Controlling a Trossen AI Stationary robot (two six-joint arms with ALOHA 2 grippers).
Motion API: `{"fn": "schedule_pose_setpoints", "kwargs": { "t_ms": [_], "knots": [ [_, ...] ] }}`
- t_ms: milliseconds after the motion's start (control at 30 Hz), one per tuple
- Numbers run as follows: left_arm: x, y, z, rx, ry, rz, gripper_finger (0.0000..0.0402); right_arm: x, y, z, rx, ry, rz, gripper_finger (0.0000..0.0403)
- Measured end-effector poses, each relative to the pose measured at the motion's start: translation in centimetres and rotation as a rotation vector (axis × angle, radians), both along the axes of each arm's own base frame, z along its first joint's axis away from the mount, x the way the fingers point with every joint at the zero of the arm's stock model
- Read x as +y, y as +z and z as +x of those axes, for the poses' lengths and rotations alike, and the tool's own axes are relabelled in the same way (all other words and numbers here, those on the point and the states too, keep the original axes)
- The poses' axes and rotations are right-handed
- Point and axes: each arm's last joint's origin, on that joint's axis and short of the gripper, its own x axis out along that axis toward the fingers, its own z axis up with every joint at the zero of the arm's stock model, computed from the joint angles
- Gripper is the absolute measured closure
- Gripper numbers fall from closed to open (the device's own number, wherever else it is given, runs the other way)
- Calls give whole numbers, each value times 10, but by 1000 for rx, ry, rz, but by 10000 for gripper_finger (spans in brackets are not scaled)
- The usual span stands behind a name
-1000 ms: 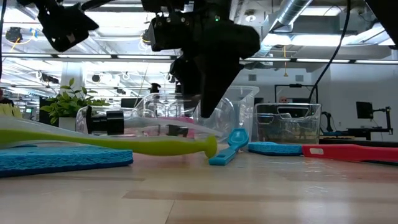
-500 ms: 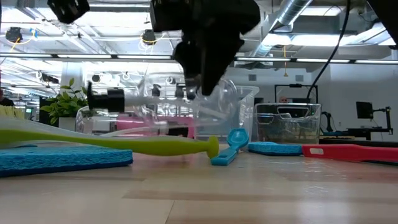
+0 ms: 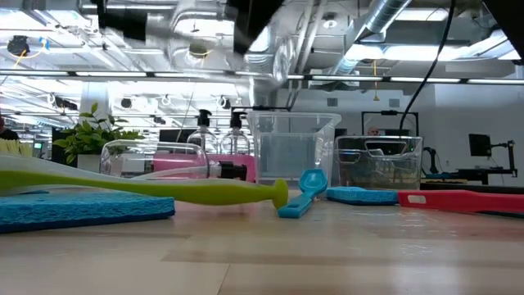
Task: Pick & Place Kitchen Sink Supplies
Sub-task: Put the bottom left transparent dishwashing liquid dispenser into the red bin
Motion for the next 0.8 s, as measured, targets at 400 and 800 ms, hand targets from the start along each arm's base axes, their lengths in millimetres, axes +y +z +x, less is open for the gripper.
{"fn": "schedule_pose_setpoints", "kwargs": {
  "t_ms": [400, 800],
  "knots": [
    [8, 26, -10, -233, 13, 35, 156, -20, 55, -43, -149, -89, 22, 76],
    [13, 35, -11, -338, 177, 305, 156, -31, 90, -78, -252, -166, 91, 76]
  ]
}}
